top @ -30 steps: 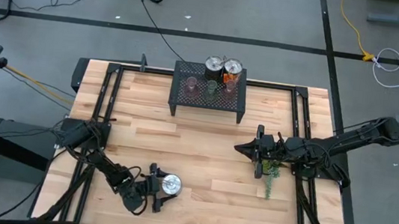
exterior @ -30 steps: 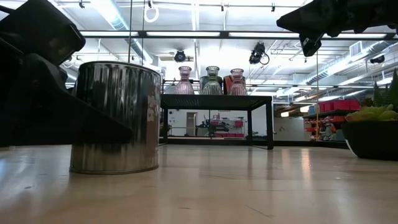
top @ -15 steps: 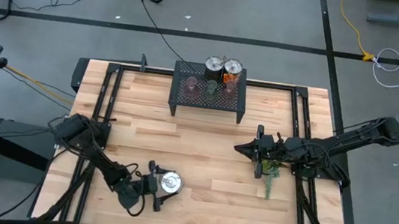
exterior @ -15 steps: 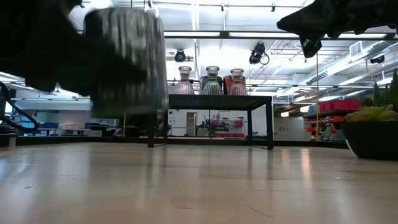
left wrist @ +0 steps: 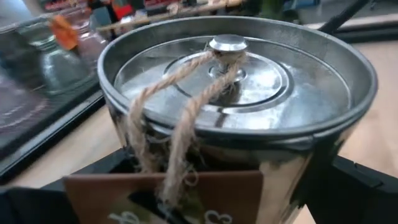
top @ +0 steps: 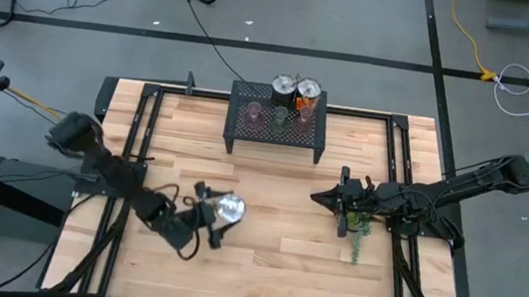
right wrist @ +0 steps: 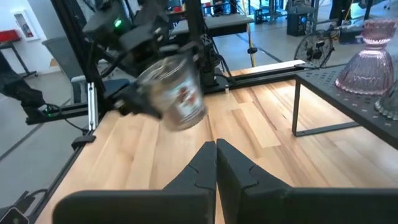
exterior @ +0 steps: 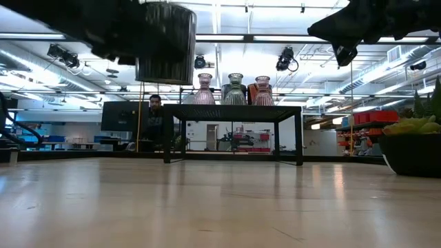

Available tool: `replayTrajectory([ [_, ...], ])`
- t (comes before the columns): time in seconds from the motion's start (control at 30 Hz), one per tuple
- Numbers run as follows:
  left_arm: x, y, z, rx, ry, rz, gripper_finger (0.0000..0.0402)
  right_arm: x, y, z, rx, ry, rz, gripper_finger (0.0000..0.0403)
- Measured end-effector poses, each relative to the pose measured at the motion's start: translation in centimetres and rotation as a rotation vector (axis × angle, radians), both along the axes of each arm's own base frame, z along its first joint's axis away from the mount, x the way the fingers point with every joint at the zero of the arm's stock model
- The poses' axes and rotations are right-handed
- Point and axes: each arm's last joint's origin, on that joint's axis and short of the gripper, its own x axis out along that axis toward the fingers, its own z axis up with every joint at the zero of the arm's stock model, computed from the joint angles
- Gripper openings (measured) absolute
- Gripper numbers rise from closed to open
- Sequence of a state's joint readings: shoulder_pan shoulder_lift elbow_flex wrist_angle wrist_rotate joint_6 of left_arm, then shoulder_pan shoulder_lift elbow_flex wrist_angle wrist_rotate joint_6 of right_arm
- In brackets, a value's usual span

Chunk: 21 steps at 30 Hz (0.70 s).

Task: Pick & Place candle stick holders
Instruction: Put the brown scented candle on the shelf

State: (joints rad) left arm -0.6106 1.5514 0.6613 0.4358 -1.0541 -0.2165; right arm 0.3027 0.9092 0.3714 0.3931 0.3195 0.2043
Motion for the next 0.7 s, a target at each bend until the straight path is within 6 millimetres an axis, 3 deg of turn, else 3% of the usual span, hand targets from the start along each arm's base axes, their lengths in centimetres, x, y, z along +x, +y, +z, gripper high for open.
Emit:
replayTrajectory([
  [0.3, -0.3, 5.9, 3.9, -0.017, 0.010, 0.138, 0.0364, 0.0, 0.1, 0.0, 0.002, 0.005, 0.025, 0.0008],
  [0.7, 0.2, 12.9, 5.0, -0.045, 0.049, 0.276, 0.0364, 0.0, 0.1, 0.0, -0.002, 0.006, 0.025, 0.0008],
])
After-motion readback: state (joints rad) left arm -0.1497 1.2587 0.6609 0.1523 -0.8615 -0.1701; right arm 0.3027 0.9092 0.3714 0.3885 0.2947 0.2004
